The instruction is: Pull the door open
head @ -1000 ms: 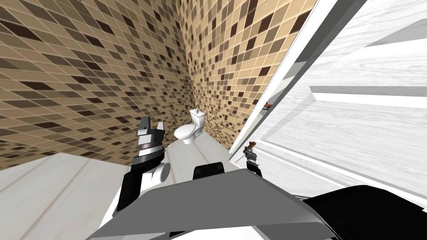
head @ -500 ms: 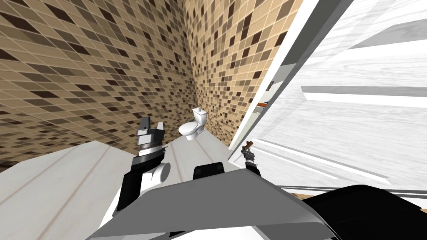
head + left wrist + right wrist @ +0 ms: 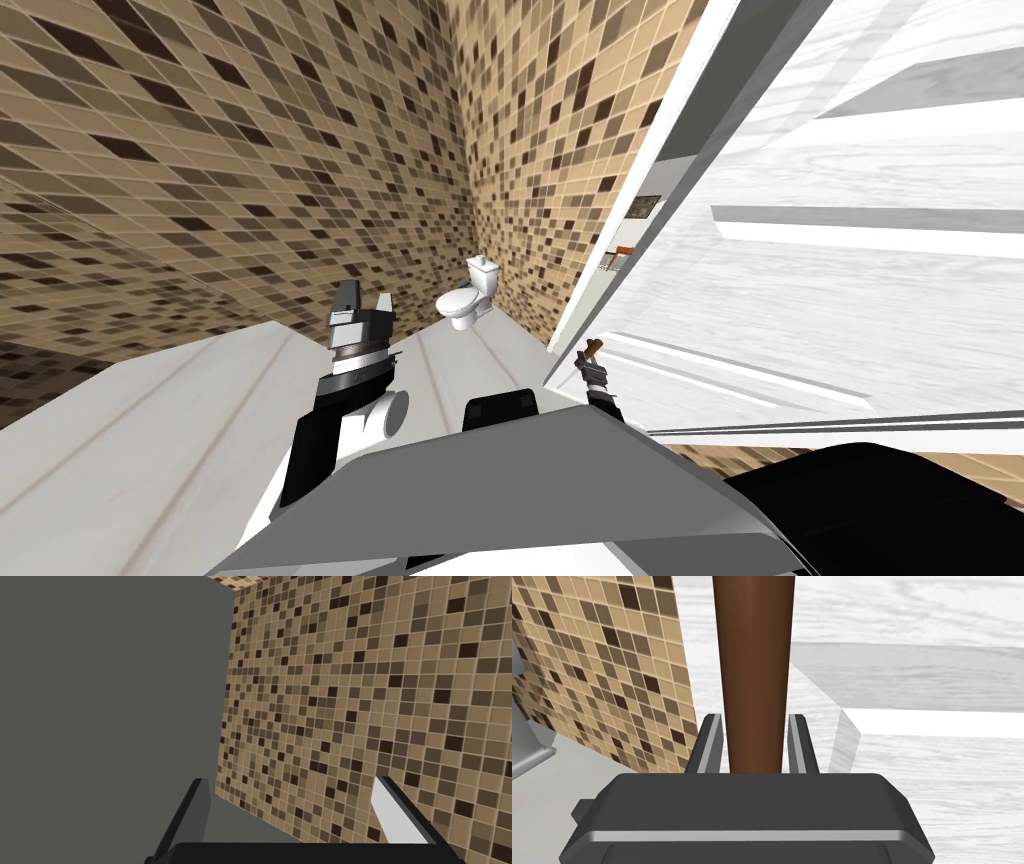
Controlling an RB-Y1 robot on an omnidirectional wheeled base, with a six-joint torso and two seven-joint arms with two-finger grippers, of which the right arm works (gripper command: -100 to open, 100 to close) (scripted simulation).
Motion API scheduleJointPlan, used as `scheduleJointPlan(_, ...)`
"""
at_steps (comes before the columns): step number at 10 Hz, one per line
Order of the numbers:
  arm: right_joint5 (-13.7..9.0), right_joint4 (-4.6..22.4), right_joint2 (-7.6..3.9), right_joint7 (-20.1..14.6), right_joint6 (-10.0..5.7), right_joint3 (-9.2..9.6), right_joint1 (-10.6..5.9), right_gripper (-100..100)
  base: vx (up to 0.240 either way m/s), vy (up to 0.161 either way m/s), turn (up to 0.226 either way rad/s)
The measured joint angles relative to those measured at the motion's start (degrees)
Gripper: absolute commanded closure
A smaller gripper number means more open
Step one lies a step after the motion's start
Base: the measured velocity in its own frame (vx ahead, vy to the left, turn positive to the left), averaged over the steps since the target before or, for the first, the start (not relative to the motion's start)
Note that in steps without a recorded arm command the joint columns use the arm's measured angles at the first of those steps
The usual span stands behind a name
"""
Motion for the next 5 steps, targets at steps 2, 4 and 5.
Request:
scheduleJointPlan(2, 1.0, -0.5, -0.51, -0.7, -0.53, 1.53, 0.51, 100, -0.215, -0.024, 0.063)
scheduleJointPlan(4, 2.0, -1.3, -1.05, -1.2, -0.91, 3.09, 0.93, 100, -0.212, -0.017, 0.05)
scheduleJointPlan(5, 2.5, -1.7, -1.21, -1.3, -1.08, 3.8, 1.3, 100, -0.084, -0.004, 0.023)
